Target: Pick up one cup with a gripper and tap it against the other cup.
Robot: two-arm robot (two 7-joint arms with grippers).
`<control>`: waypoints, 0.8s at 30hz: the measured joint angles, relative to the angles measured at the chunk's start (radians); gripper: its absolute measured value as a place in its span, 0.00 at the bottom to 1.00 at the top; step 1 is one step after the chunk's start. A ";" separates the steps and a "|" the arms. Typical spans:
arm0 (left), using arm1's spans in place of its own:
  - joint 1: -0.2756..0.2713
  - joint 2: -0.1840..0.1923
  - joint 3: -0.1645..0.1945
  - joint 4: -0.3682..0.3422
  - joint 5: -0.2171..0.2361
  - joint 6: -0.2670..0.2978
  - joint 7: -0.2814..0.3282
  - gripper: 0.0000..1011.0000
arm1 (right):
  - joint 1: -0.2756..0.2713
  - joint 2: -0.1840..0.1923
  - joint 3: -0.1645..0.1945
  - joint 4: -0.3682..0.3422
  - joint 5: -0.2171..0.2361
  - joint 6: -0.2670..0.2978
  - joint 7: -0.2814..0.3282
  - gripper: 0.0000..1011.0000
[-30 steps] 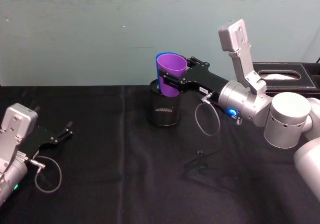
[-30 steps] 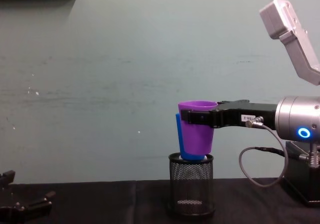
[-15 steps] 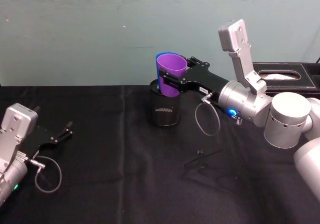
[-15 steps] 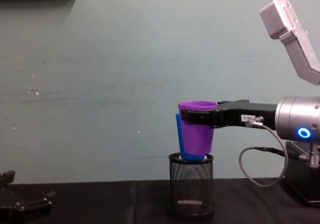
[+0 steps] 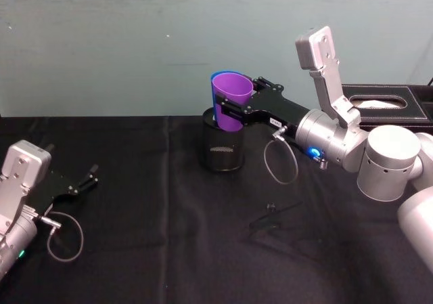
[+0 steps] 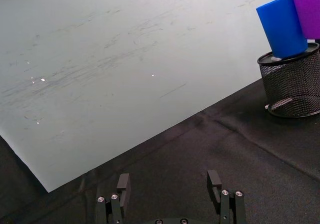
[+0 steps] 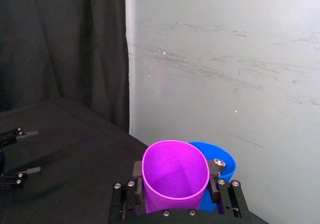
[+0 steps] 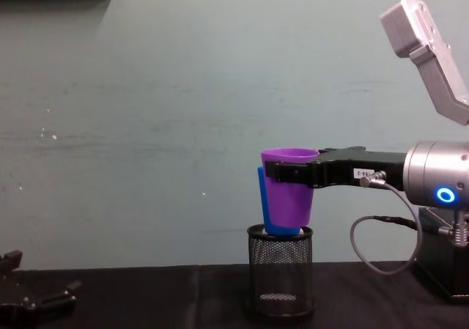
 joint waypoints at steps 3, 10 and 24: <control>0.000 0.000 0.000 0.000 0.000 0.000 0.000 0.99 | 0.000 0.000 0.000 0.000 0.000 0.000 0.000 0.73; 0.000 0.000 0.000 0.000 0.000 0.000 0.000 0.99 | 0.000 0.000 0.000 0.000 0.000 0.000 0.000 0.73; 0.000 0.000 0.000 0.000 0.000 0.000 0.000 0.99 | 0.000 0.000 0.000 0.000 0.000 0.000 0.000 0.73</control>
